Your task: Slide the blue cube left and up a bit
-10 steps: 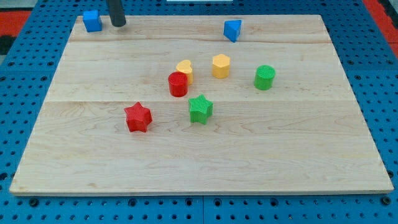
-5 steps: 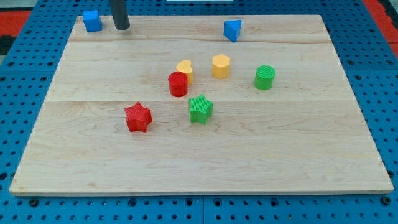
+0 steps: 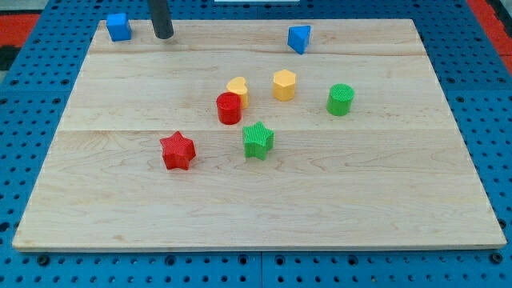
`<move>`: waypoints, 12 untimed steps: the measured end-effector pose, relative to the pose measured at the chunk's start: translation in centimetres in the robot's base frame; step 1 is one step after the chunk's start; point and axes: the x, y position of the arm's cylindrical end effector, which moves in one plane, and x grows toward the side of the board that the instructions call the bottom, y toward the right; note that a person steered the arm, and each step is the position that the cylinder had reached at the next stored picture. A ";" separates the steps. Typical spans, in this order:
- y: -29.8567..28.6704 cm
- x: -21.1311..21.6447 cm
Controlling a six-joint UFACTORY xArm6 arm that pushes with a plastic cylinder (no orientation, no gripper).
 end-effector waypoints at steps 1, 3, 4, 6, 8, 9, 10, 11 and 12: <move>0.0 -0.1; -2.6 -1.7; -5.4 -1.8; -7.3 -2.1; -7.4 0.2; -8.1 3.0; -9.5 3.5; -9.5 3.5; -9.5 3.3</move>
